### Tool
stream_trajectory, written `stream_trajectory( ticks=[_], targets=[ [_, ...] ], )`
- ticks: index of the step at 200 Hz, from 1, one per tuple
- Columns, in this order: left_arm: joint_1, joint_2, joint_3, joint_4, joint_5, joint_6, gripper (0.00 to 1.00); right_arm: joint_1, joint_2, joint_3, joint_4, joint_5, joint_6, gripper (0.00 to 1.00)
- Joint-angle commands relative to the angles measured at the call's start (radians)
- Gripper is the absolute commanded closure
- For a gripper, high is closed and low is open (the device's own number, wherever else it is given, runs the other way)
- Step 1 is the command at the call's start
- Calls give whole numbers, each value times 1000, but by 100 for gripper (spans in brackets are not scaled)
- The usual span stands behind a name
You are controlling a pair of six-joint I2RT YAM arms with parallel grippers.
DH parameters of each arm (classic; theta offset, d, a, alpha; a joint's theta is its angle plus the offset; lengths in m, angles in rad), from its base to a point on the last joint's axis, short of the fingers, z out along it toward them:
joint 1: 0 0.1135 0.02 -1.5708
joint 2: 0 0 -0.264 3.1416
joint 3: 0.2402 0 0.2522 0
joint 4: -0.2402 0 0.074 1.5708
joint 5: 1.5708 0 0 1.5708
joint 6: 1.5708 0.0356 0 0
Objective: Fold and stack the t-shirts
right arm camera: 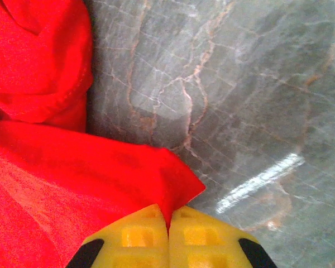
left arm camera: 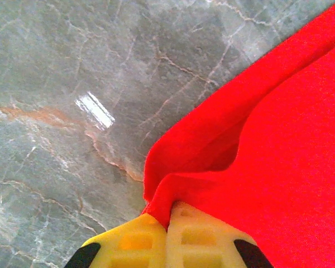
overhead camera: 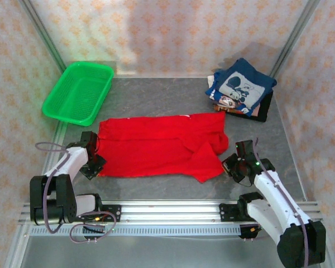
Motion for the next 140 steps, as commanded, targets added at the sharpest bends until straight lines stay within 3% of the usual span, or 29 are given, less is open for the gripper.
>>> stream_trajectory(
  ticks=[1,79,140],
  targets=[
    [10,-51,14,-67,-45,-15,100,6,-27,68,-110,71,-44,100],
    [10,-190,132,-188,16,19,100,6,-71,289,-422,145,-147,100],
    [10,-228,151,-206,37,39,100,29,-116,351,-531,92,-104,100]
  ],
)
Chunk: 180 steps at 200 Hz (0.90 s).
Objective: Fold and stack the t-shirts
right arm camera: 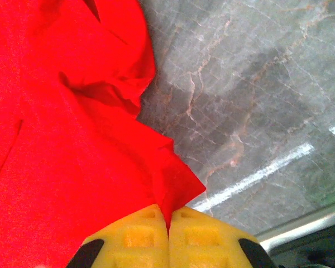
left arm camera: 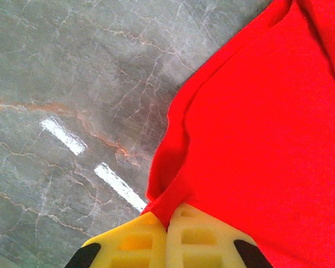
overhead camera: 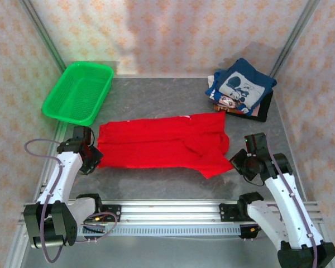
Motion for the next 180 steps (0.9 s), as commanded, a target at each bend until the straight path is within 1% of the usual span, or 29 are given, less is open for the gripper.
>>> stream_trajectory(
  ticks=[1,28,50,67,102,134,160,180],
  targets=[
    [10,-25,29,-47,-16,25,100,15,-34,20,-111,20,19,100],
    [8,-35,27,-49,-15,24,100,27,-73,-9,-175,19,31,100],
    [8,-39,32,-52,-12,21,100,31,-85,-51,-206,-26,23,100],
    [7,-47,32,-57,-10,20,100,38,-92,-68,-218,-57,28,100],
    [3,-63,28,-55,0,14,100,43,-98,-58,-216,-71,43,100],
    [-1,-77,53,-51,23,7,100,43,-47,17,-150,-51,44,100],
    [-6,-69,101,-47,37,12,100,43,60,116,-126,7,-18,100],
    [-7,-58,146,-40,39,27,100,42,146,182,-111,25,-70,100]
  ],
)
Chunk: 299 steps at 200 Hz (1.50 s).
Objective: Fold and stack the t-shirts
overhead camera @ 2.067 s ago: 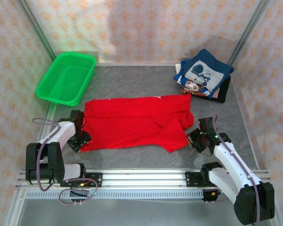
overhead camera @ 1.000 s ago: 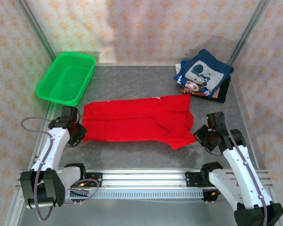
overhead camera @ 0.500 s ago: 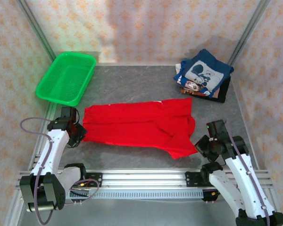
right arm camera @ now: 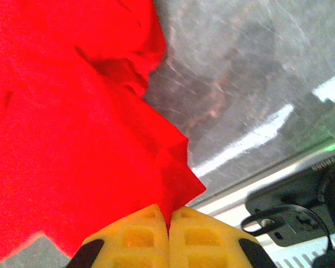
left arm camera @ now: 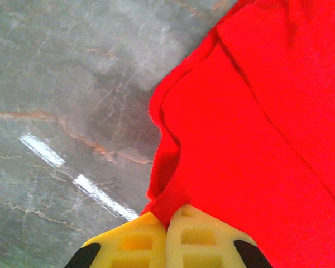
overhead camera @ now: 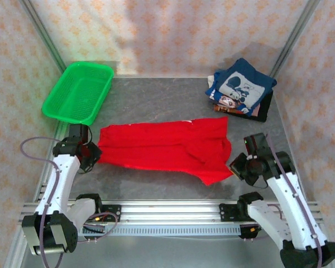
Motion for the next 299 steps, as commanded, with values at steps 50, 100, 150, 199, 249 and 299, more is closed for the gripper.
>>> stream_trajectory(
  ticks=[50,100,150,199,249,299],
  targets=[
    [-4,66,143,28,28,50,100,2,233,152,119,90,-139,100],
    [-5,134,200,42,9,95,100,3,368,239,156,117,-206,100],
    [-5,126,192,51,29,112,100,2,412,318,116,89,-240,100],
    [-4,88,143,41,25,98,100,2,201,198,10,-26,-161,100],
    [-2,94,70,58,-8,34,100,3,-190,-149,-122,-142,22,100],
    [-2,120,27,80,-21,22,100,3,-298,-302,-145,-223,61,100]
  ],
)
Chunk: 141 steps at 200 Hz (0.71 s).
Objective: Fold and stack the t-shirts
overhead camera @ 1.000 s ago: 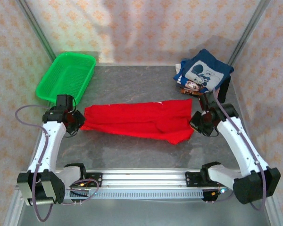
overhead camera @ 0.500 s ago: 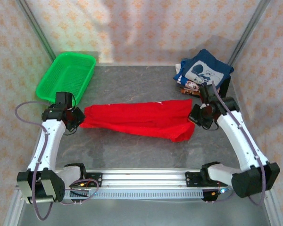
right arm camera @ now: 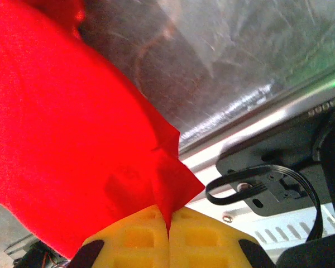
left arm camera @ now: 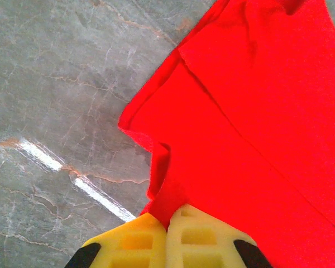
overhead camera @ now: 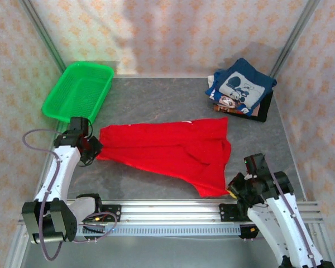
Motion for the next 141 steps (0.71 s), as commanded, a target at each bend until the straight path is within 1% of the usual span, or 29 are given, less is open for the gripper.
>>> stream_trajectory(
  ticks=[1,34,46,63,88,107,122,141],
  targets=[
    [-3,11,-20,28,-39,-19,100,3,-4,-20,-55,-38,35,100],
    [-4,12,-44,78,-9,-24,100,4,77,5,29,-37,14,100],
    [-4,19,-55,122,32,-36,100,4,144,39,73,-3,1,100],
    [-24,36,-55,192,85,-55,100,3,270,104,193,19,-6,100],
    [-80,96,-8,224,58,-36,100,4,490,218,356,60,-41,100],
    [-82,145,11,229,48,-28,100,6,655,271,442,22,-61,100],
    [-79,165,14,226,31,-29,100,15,717,285,486,28,-58,100],
    [-78,202,16,237,32,-24,100,14,734,239,547,32,-37,100]
  ],
)
